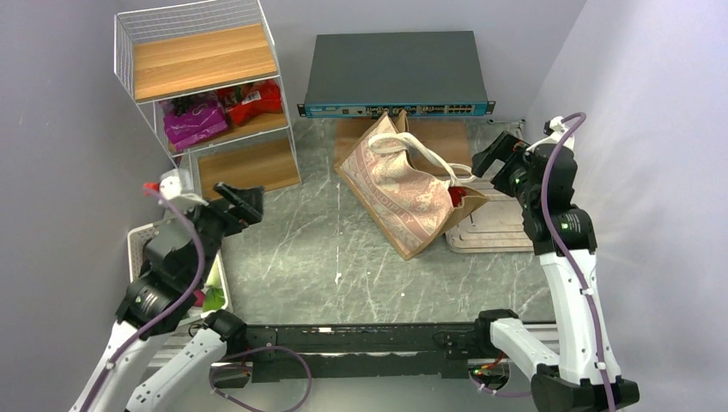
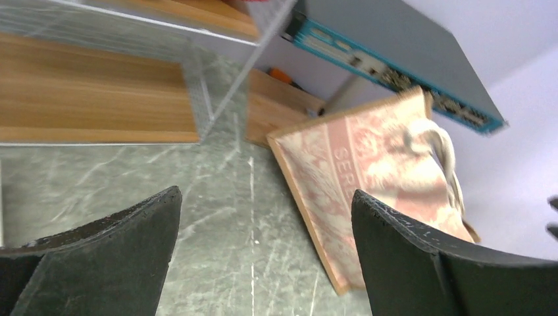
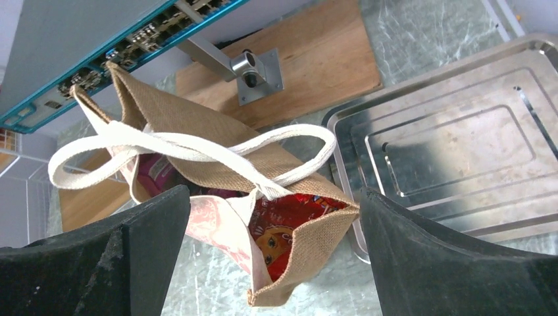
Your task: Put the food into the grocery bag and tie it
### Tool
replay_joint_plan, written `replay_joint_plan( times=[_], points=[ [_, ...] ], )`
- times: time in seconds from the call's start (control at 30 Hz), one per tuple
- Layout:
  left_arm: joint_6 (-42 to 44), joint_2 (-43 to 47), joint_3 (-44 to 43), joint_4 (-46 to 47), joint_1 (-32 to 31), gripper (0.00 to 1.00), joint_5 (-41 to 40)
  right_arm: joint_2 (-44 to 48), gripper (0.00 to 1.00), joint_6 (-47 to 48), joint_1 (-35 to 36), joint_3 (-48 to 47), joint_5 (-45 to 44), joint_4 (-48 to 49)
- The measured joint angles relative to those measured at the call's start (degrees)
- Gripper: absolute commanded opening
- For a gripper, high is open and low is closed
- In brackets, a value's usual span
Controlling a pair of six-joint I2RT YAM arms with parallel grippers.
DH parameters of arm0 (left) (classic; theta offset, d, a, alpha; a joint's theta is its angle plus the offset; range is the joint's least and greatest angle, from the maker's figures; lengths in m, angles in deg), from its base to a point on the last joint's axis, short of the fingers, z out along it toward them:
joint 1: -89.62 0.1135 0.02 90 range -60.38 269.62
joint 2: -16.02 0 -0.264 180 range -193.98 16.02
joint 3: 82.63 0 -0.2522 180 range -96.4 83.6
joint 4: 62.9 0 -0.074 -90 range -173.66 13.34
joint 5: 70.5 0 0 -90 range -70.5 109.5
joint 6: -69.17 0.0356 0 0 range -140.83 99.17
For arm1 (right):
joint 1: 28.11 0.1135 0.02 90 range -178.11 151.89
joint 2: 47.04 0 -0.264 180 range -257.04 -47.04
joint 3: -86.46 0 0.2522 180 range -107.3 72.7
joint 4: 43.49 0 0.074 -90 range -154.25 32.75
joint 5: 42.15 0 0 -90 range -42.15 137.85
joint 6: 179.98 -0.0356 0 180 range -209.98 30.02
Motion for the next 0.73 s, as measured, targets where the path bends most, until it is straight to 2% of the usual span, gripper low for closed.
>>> replay_joint_plan(
  times=[0.13,0.37,0.53,0.73],
  points=[
    [4.3,-6.4,-1.9,3.2,0.0,0.98,10.4,2.7,1.00,2.3,0.9,1.4,0.1,1.9],
    [6.1,-12.7,-2.6,7.1,0.0,0.96,24.0,5.8,1.00,2.8,1.6,5.2,0.5,3.7],
    [5.6,-13.2,-2.6,7.5,-0.8,0.97,27.8,7.4,1.00,2.4,2.0,7.7,1.0,3.7],
    [4.4,-11.2,-2.4,7.3,-1.4,0.99,28.4,8.4,1.00,1.9,2.2,9.4,2.1,3.8]
  ],
)
